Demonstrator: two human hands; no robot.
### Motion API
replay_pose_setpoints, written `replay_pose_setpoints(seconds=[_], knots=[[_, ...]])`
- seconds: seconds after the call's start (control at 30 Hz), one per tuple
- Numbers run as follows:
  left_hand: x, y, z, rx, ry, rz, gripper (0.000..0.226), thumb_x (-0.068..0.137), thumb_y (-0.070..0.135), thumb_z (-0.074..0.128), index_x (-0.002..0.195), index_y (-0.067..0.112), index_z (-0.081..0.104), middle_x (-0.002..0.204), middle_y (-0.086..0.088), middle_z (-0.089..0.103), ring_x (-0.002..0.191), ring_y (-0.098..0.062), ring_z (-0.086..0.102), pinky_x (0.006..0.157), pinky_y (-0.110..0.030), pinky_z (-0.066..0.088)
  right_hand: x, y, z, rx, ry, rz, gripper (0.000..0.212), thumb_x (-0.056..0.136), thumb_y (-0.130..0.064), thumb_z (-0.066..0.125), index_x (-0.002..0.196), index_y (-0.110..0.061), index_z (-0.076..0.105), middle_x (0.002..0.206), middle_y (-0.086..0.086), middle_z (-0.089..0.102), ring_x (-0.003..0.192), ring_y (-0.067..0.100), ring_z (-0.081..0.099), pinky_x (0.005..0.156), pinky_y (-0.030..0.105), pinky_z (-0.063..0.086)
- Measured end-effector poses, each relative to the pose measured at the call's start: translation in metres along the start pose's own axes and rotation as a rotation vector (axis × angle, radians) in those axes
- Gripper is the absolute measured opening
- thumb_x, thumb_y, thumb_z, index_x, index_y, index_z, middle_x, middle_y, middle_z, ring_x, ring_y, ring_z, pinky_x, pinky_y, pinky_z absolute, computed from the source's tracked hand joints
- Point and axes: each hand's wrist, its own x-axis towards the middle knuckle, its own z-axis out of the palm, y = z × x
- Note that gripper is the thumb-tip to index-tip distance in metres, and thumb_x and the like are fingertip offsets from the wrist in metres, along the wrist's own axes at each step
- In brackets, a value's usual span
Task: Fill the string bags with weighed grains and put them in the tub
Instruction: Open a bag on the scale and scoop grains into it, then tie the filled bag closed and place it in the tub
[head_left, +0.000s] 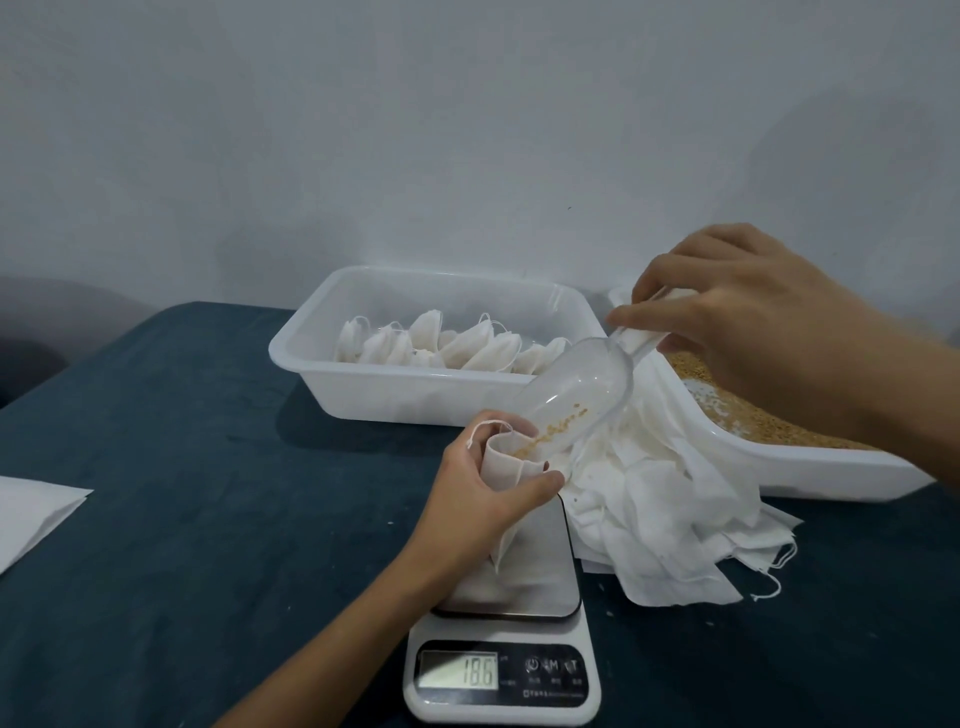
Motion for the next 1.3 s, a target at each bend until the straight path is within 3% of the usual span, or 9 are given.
replay_pose_setpoints(seconds=[0.13,0.33,0.43,0.5,0.6,0.77,0.93,1.17,1.3], knots=[[0.000,0.000,0.000,0.049,0.021,0.009,0.033,0.075,0.031,0.087,0.101,0.034,0.067,0.100,0.005,0.072,0.088,-0.029,0.071,0.076,-0.039,0.058,0.003,-0.005,-0.002,-0.060,0.077,-0.056,0.054,0.073,0.010,0.078,0.118,-0.019,0.074,0.105,0.005,0.066,0.101,0.034,0.061,0.114,0.058,0.032],[0.000,0.000,-0.002,0.106,0.079,-0.022,0.038,0.067,0.044,0.088,0.098,0.052,0.066,0.117,0.011,0.070,0.122,-0.021,0.063,0.105,-0.051,0.052,0.007,-0.013,-0.005,-0.088,0.211,-0.097,0.055,0.077,0.021,0.065,0.117,-0.016,0.074,0.106,0.008,0.067,0.098,0.033,0.061,0.116,0.059,0.029],[0.000,0.002,-0.002,0.099,0.108,-0.015,0.038,0.069,0.039,0.088,0.097,0.051,0.066,0.114,0.017,0.070,0.122,-0.008,0.061,0.102,-0.033,0.052,0.004,-0.012,-0.004,-0.080,0.231,-0.064,0.048,0.081,0.015,0.071,0.117,-0.017,0.075,0.107,0.008,0.068,0.098,0.032,0.061,0.116,0.058,0.029],[0.001,0.003,-0.002,0.069,0.095,0.000,0.037,0.073,0.030,0.089,0.102,0.039,0.068,0.109,0.019,0.071,0.111,0.000,0.065,0.087,-0.016,0.051,0.000,-0.008,0.000,-0.054,0.227,-0.015,0.040,0.084,0.007,0.074,0.117,-0.016,0.076,0.107,0.009,0.069,0.099,0.033,0.061,0.115,0.058,0.030],[0.000,0.003,-0.004,0.004,0.088,0.001,0.039,0.081,0.012,0.089,0.110,0.017,0.065,0.101,0.004,0.075,0.090,-0.006,0.073,0.073,-0.017,0.055,-0.013,0.000,0.010,0.060,0.213,0.122,0.032,0.084,-0.005,0.077,0.115,-0.014,0.076,0.106,0.011,0.071,0.098,0.037,0.062,0.112,0.055,0.033],[0.001,0.003,-0.004,-0.010,0.111,-0.004,0.041,0.080,0.014,0.089,0.113,0.020,0.065,0.103,-0.009,0.072,0.086,-0.010,0.071,0.072,-0.022,0.056,-0.047,0.018,0.038,0.320,0.150,0.447,0.038,0.080,-0.002,0.080,0.116,-0.013,0.074,0.106,0.010,0.069,0.098,0.031,0.060,0.091,0.052,0.047],[0.001,0.003,-0.005,-0.012,0.108,-0.011,0.043,0.081,0.013,0.089,0.115,0.019,0.064,0.103,-0.013,0.072,0.085,-0.009,0.071,0.072,-0.019,0.055,-0.082,0.044,0.078,0.503,0.141,0.820,0.037,0.085,-0.012,0.079,0.120,-0.012,0.070,0.107,0.006,0.070,0.097,0.015,0.059,0.091,0.030,0.041],[0.000,0.004,-0.003,0.034,0.098,-0.033,0.047,0.082,0.012,0.087,0.120,0.019,0.061,0.102,-0.013,0.073,0.086,-0.015,0.072,0.073,-0.022,0.055,-0.120,0.099,0.138,0.377,-0.226,1.231,0.041,0.082,-0.024,0.083,0.116,-0.005,0.071,0.113,0.018,0.072,0.102,0.035,0.065,0.087,0.039,0.047],[0.002,0.001,-0.002,0.070,0.083,-0.019,0.028,0.083,0.017,0.087,0.105,0.024,0.072,0.097,0.000,0.076,0.084,-0.011,0.072,0.069,-0.019,0.054,-0.127,0.100,0.158,0.310,-0.462,1.301,0.030,0.078,-0.017,0.085,0.105,-0.009,0.073,0.090,0.010,0.069,0.084,0.029,0.061,0.071,0.034,0.044]])
